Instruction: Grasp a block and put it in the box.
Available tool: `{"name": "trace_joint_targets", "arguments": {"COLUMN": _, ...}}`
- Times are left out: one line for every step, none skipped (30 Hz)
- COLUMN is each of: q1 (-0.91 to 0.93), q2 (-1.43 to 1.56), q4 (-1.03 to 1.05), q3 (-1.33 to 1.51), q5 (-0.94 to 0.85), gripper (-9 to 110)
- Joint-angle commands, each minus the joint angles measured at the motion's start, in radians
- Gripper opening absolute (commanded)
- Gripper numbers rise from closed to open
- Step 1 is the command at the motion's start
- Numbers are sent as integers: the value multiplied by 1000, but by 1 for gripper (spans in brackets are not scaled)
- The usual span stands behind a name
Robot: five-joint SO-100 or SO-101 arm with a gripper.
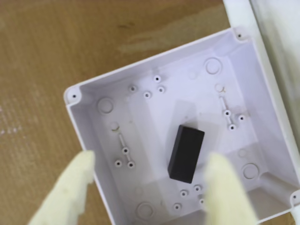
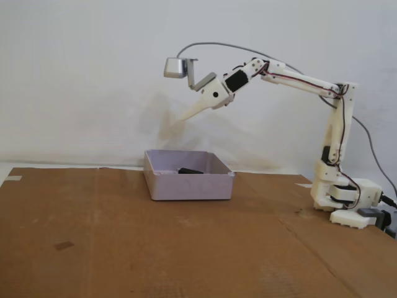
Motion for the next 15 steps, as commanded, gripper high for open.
{"name": "trace_joint_targets", "arguments": {"q1": -14, "q2": 164, "q4": -2, "q3": -98, "q5": -3, "gripper": 14}}
{"name": "trace_joint_targets", "arguments": {"q1": -14, "q2": 169, "q4": 3, "q3": -98, "q5": 0, "gripper": 12}}
{"name": "trace_joint_targets", "arguments": {"q1": -15, "q2": 175, "q4": 17, "q3": -100, "q5": 0, "gripper": 10}}
{"name": "trace_joint_targets", "arguments": {"q1": -17, "q2": 184, "q4": 28, "q3": -100, "q5": -3, "gripper": 8}}
{"name": "trace_joint_targets", "arguments": {"q1": -26, "q2": 193, "q4": 32, "q3": -98, "q5": -5, "gripper": 6}}
{"name": "trace_joint_targets", "arguments": {"q1": -29, "q2": 202, "q4": 35, "q3": -97, "q5": -5, "gripper": 4}}
{"name": "trace_joint_targets", "arguments": {"q1": -29, "q2": 212, "q4": 41, "q3": -97, "q5": -5, "gripper": 2}}
{"name": "trace_joint_targets", "arguments": {"q1": -29, "q2": 218, "q4": 43, "q3": -97, "q5": -5, "gripper": 0}}
{"name": "trace_joint_targets", "arguments": {"q1": -29, "q2": 222, "q4": 43, "q3": -97, "q5": -5, "gripper": 0}}
{"name": "trace_joint_targets", "arguments": {"q1": -31, "q2": 227, "q4": 43, "q3": -97, "q5": -5, "gripper": 0}}
{"name": "trace_joint_targets", "arguments": {"q1": -31, "q2": 230, "q4": 43, "q3": -97, "q5": -5, "gripper": 0}}
{"name": "trace_joint_targets", "arguments": {"q1": -31, "q2": 230, "q4": 43, "q3": -97, "q5": -5, "gripper": 0}}
{"name": "trace_joint_targets", "arguments": {"q1": -32, "q2": 232, "q4": 43, "q3": -98, "q5": -5, "gripper": 0}}
{"name": "trace_joint_targets", "arguments": {"q1": -34, "q2": 233, "q4": 43, "q3": -101, "q5": -5, "gripper": 0}}
{"name": "trace_joint_targets", "arguments": {"q1": -44, "q2": 233, "q4": 41, "q3": -104, "q5": -6, "gripper": 0}}
